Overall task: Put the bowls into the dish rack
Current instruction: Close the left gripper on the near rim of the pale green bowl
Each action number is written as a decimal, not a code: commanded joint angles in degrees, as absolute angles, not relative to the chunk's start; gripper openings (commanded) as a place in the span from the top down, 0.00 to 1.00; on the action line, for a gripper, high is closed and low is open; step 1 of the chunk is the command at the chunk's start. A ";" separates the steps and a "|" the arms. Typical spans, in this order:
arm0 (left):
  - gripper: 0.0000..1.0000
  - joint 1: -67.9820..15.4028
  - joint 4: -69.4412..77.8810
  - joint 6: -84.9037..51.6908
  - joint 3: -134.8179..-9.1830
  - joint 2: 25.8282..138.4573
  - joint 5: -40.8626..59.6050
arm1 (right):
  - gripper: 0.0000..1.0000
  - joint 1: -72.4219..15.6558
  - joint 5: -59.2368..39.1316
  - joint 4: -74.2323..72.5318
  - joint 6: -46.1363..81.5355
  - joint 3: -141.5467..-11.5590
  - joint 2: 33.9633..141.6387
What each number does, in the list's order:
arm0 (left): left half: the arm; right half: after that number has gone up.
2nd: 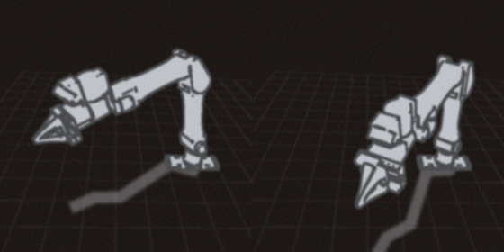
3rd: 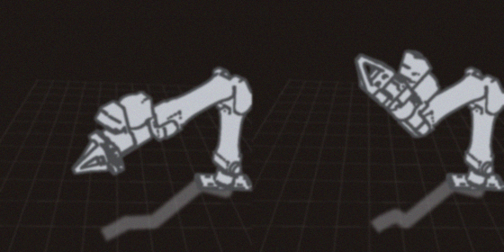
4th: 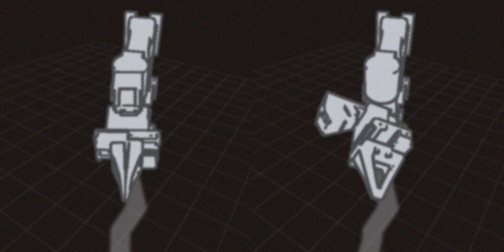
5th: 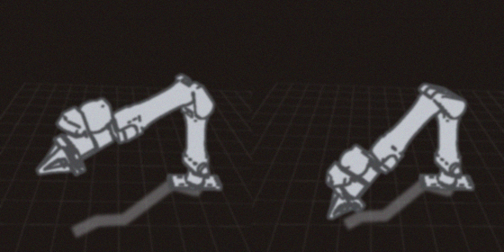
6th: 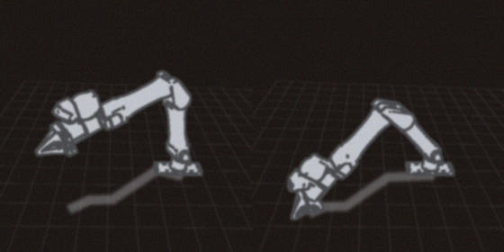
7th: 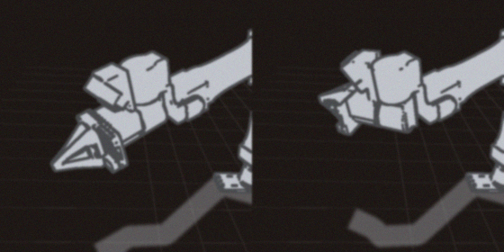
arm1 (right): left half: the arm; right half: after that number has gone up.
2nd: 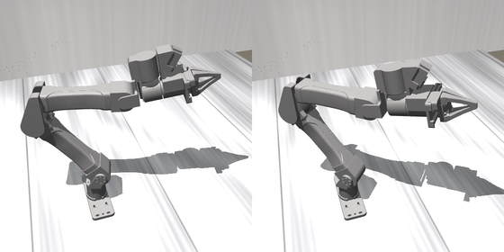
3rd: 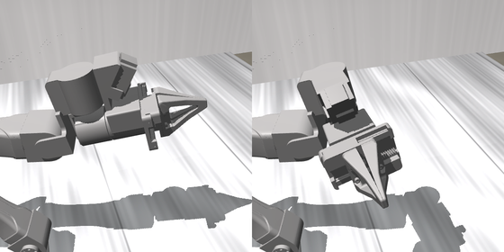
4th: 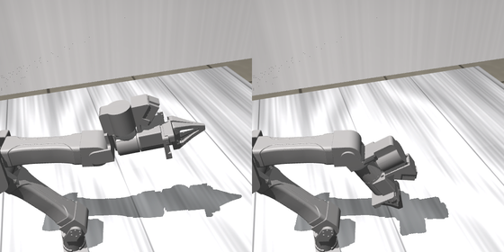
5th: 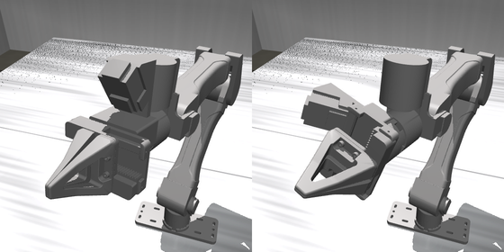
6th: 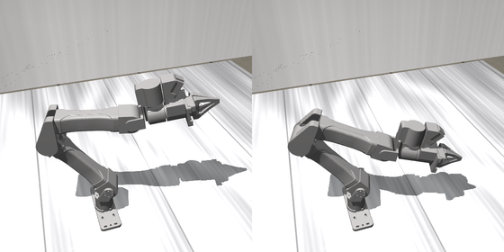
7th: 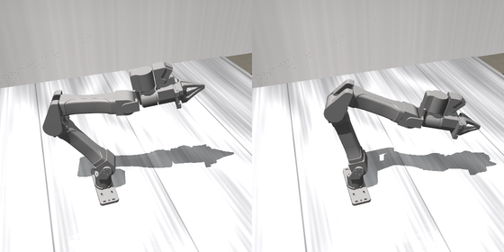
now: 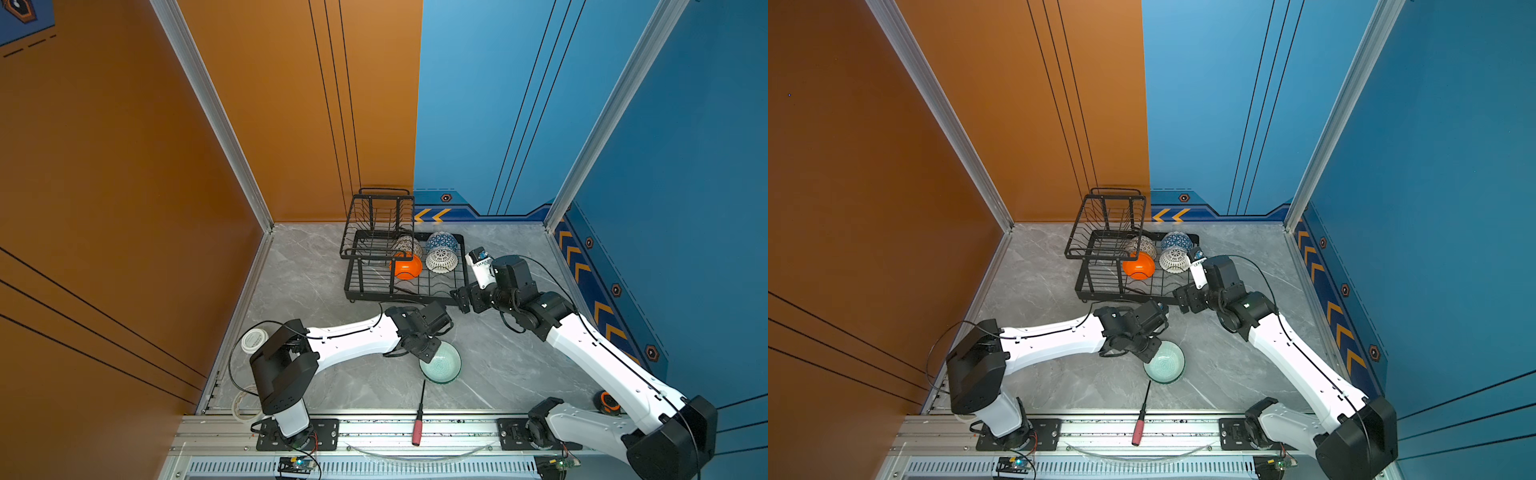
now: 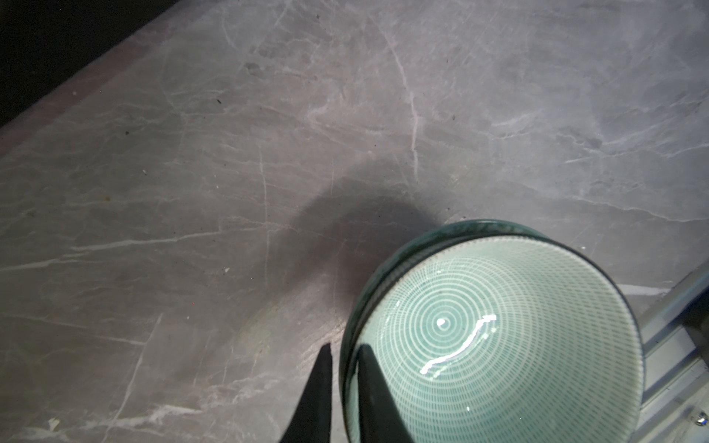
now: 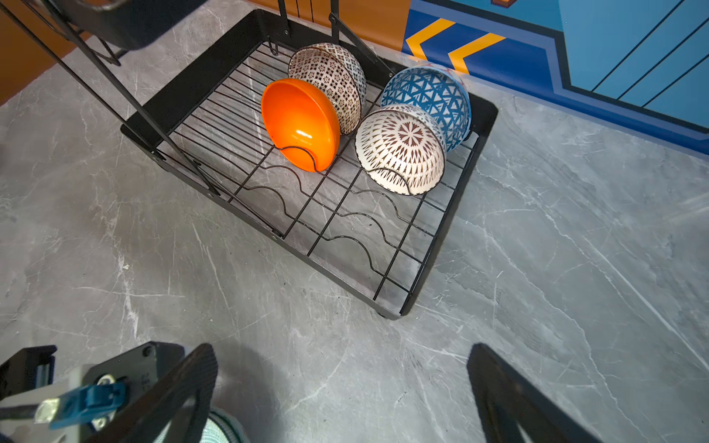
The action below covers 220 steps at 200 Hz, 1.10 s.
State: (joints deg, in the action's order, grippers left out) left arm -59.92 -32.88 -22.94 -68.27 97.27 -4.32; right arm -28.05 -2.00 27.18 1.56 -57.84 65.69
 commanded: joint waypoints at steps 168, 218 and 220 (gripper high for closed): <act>0.91 -60.42 -39.09 -21.00 -73.43 95.99 -8.58 | 0.00 -27.17 -3.87 28.74 2.20 -56.78 64.95; 0.79 -60.35 -39.02 -21.26 -73.00 96.81 -7.18 | 0.00 -26.91 -4.48 28.56 2.07 -56.77 65.39; 0.79 -60.31 -39.02 -21.29 -72.96 96.84 -7.13 | 0.00 -26.92 -4.48 28.50 2.03 -56.71 65.39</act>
